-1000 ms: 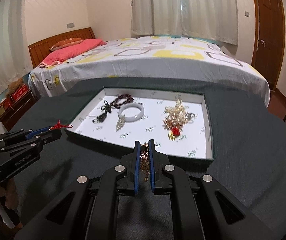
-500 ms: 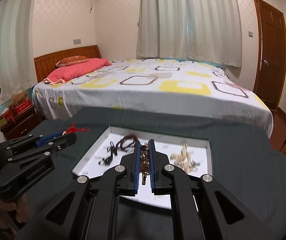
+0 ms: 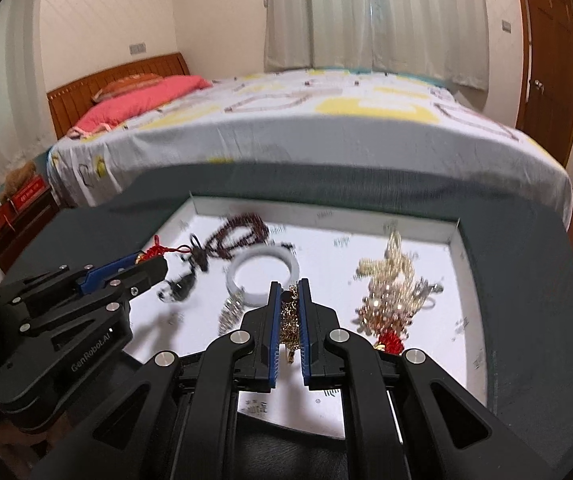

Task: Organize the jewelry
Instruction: 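Carry the tassel and gold chain into the box and open both tools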

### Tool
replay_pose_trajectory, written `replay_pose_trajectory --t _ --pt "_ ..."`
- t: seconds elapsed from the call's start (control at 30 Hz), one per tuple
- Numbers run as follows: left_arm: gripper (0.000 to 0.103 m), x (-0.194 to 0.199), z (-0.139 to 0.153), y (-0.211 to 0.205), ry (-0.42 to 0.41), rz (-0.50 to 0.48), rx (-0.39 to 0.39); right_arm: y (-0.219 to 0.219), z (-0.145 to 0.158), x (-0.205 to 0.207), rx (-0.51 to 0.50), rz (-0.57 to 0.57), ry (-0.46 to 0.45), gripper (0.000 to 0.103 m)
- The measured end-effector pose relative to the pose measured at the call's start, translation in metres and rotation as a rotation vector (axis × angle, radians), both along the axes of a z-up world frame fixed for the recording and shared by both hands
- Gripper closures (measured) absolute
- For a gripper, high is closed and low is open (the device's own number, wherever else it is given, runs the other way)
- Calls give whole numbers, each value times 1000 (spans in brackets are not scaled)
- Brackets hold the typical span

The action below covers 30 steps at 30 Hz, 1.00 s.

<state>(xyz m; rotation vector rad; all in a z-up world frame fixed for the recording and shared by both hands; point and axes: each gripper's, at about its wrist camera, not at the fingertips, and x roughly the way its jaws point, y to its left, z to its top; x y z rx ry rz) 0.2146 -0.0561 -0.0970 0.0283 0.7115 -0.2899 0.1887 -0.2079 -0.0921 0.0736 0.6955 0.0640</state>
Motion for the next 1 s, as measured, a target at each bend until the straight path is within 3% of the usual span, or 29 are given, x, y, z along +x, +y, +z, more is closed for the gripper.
replay_pose_trajectory --t 0.53,0.63,0.7,0.93,0.97,1.0 --pt "85 16 -30 -3 81 21 36 -7 -33 14 -5 -27 87 94" --pt "79 17 -31 -2 85 25 35 -9 -34 14 -2 -32 86 94" --pt "68 17 -31 -2 87 28 41 -10 -35 14 -2 -34 90 94" --pt "54 15 -29 -6 71 23 58 -12 -35 16 2 -45 99 92" --pt "50 15 -29 -6 70 25 61 -12 -35 16 2 -46 100 90" --pt "45 15 -29 -6 69 28 61 -11 -35 16 1 -48 99 75"
